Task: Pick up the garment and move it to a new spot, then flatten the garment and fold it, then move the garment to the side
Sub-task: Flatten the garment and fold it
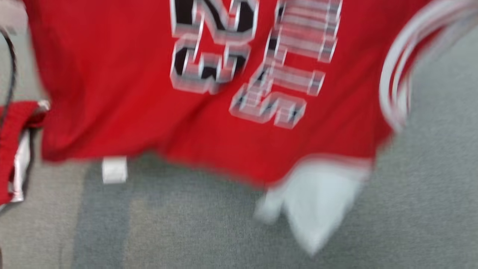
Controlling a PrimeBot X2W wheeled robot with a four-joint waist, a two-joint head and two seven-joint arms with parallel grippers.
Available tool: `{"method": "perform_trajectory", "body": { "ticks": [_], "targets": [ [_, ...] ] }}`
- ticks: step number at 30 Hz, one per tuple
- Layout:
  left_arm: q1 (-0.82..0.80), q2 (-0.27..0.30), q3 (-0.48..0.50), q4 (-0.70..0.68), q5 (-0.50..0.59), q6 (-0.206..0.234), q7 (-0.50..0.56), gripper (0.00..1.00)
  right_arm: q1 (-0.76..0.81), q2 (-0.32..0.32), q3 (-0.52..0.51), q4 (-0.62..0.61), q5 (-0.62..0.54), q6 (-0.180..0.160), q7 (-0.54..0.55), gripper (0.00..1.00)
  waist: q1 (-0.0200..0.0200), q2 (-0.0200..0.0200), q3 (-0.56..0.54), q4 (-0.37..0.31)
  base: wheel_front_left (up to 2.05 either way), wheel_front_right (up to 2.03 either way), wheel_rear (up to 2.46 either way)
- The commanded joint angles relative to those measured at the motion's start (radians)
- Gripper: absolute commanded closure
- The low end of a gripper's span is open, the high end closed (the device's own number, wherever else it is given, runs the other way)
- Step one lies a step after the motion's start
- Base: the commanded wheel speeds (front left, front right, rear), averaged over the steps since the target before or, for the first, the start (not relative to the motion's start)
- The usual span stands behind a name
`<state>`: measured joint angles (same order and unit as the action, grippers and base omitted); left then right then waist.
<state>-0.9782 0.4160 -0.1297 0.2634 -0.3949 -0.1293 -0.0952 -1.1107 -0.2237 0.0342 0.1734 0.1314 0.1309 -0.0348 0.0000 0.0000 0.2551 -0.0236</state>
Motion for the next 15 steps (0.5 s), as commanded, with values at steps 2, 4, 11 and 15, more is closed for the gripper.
{"method": "perform_trajectory", "body": {
  "ticks": [2, 4, 11, 15],
  "targets": [
    [-0.098, 0.009, -0.001, 0.06, 0.026, 0.004, -0.032, 1.0, -0.122, -0.003, -0.012, 0.057, -0.047, 0.0, -0.022, 1.0, 0.0, 0.0, 0.152, 0.007, 0.0, 0.0, 0.0],
    [-0.181, 0.015, -0.001, 0.116, 0.038, 0.007, -0.06, 1.0, -0.229, -0.007, -0.022, 0.114, -0.09, 0.0, -0.045, 1.0, 0.0, 0.0, 0.182, 0.005, 0.0, 0.0, 0.0],
    [-0.357, 0.044, -0.014, 0.337, 0.064, 0.006, -0.121, 1.0, -0.396, 0.005, -0.101, 0.314, -0.168, -0.003, -0.12, 1.0, 0.0, 0.0, 0.221, -0.009, 0.0, 0.0, 0.0],
    [-0.302, 0.028, -0.023, 0.452, 0.037, 0.005, -0.142, 1.0, -0.303, 0.024, -0.119, 0.386, -0.16, -0.004, -0.162, 1.0, 0.0, 0.0, 0.253, -0.019, 0.0, 0.0, 0.0]
  ]
}}
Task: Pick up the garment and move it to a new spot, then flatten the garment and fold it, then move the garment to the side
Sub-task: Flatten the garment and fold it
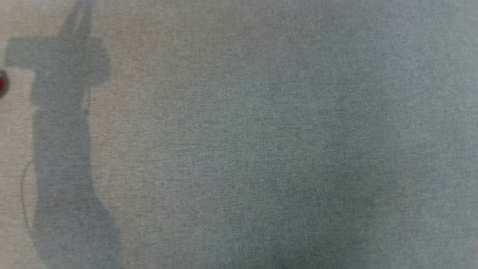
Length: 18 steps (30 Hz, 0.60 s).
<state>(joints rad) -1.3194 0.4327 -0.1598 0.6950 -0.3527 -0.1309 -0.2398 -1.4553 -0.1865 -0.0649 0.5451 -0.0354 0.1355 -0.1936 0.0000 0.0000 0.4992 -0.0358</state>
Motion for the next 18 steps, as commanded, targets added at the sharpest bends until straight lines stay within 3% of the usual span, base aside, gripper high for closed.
{"method": "perform_trajectory", "body": {
  "ticks": [1, 5, 10, 18],
  "targets": [
    [0.071, 0.003, 0.006, 0.045, -0.014, 0.006, -0.006, 1.0, 0.078, -0.006, -0.022, 0.025, 0.017, -0.009, -0.015, 1.0, 0.0, 0.0, 0.015, -0.01, 0.0, 0.0, 0.0],
    [0.232, -0.045, 0.019, 0.108, -0.058, 0.004, -0.023, 1.0, 0.279, 0.033, 0.018, 0.034, 0.05, -0.009, -0.051, 1.0, 0.0, 0.0, 0.03, -0.02, 0.0, 0.0, 0.0],
    [0.521, -0.125, 0.083, 0.092, -0.09, 0.004, -0.026, 1.0, 0.584, 0.074, 0.049, 0.011, 0.11, -0.008, -0.07, 1.0, 0.0, 0.0, 0.009, -0.023, 0.0, 0.0, 0.0],
    [0.879, -0.244, 0.147, 0.04, -0.041, 0.002, -0.02, 1.0, 0.98, 0.112, 0.07, -0.081, 0.194, -0.007, -0.073, 1.0, 0.0, 0.0, -0.083, -0.022, 0.0, 0.0, 0.0]
  ]
}}
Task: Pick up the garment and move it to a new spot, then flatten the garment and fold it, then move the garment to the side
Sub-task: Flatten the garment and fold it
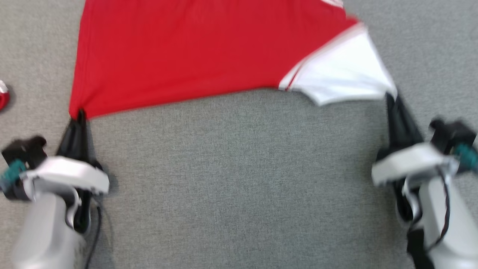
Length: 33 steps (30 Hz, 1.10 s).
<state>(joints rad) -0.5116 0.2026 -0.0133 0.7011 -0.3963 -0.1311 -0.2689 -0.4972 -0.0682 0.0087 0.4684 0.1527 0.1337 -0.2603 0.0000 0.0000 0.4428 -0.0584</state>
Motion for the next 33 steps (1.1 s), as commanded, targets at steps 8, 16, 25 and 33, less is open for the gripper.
{"method": "perform_trajectory", "body": {
  "ticks": [8, 16, 25, 33],
  "targets": [
    [0.217, -0.065, 0.085, 0.0, 0.04, 0.005, 0.008, 1.0, 0.248, 0.006, 0.017, -0.039, 0.052, -0.005, -0.007, 1.0, 0.0, 0.0, -0.155, -0.006, 0.0, 0.0, 0.0],
    [0.356, -0.103, 0.144, 0.001, 0.088, 0.006, 0.005, 1.0, 0.442, 0.011, 0.022, -0.029, 0.084, -0.005, -0.007, 1.0, 0.0, 0.0, -0.326, 0.0, 0.0, 0.0, 0.0],
    [0.574, -0.134, 0.125, -0.003, 0.142, 0.002, 0.005, 1.0, 0.629, 0.009, 0.046, -0.03, 0.117, -0.005, -0.006, 1.0, 0.0, 0.0, -0.497, 0.0, 0.0, 0.0, 0.0],
    [0.662, -0.143, 0.133, -0.059, 0.15, 0.002, 0.005, 1.0, 0.737, 0.009, 0.033, -0.09, 0.13, -0.005, -0.006, 1.0, 0.0, 0.0, -0.525, 0.01, 0.0, 0.0, 0.0]
  ]
}}
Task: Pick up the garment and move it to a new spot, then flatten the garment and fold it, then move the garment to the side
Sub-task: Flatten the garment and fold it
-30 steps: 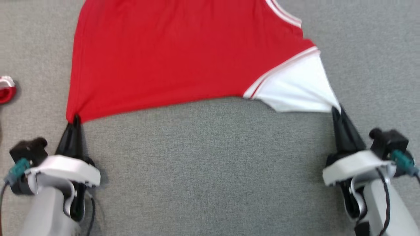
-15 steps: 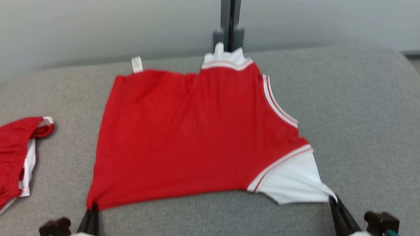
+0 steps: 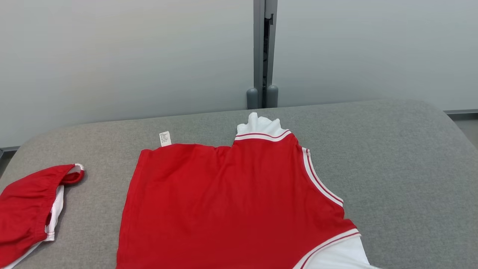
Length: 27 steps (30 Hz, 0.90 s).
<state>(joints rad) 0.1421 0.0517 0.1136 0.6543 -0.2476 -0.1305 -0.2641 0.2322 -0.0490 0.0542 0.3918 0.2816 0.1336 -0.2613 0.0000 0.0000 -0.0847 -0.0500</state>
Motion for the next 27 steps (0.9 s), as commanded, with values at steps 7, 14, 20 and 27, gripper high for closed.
{"method": "perform_trajectory", "body": {
  "ticks": [7, 14, 20, 27],
  "targets": [
    [-0.062, 0.005, -0.011, -0.131, -0.005, 0.0, 0.0, 1.0, -0.076, -0.008, -0.028, -0.097, -0.01, -0.004, -0.005, 1.0, 0.0, 0.0, 0.051, 0.004, 0.0, 0.0, 0.0],
    [-0.239, 0.016, -0.053, -0.111, 0.012, 0.0, 0.0, 1.0, -0.306, -0.006, -0.015, -0.04, -0.043, -0.003, -0.005, 1.0, 0.0, 0.0, 0.15, 0.022, 0.0, 0.0, 0.0],
    [-0.356, 0.028, -0.091, -0.047, 0.019, 0.0, 0.0, 1.0, -0.432, -0.005, -0.007, 0.041, -0.075, -0.003, -0.005, 1.0, 0.0, 0.0, 0.223, 0.037, 0.0, 0.0, 0.0],
    [-0.481, 0.05, -0.116, 0.021, -0.001, 0.0, 0.0, 1.0, -0.562, -0.005, -0.022, 0.152, -0.092, -0.003, -0.005, 1.0, 0.0, 0.0, 0.308, 0.05, 0.0, 0.0, 0.0]
  ]
}}
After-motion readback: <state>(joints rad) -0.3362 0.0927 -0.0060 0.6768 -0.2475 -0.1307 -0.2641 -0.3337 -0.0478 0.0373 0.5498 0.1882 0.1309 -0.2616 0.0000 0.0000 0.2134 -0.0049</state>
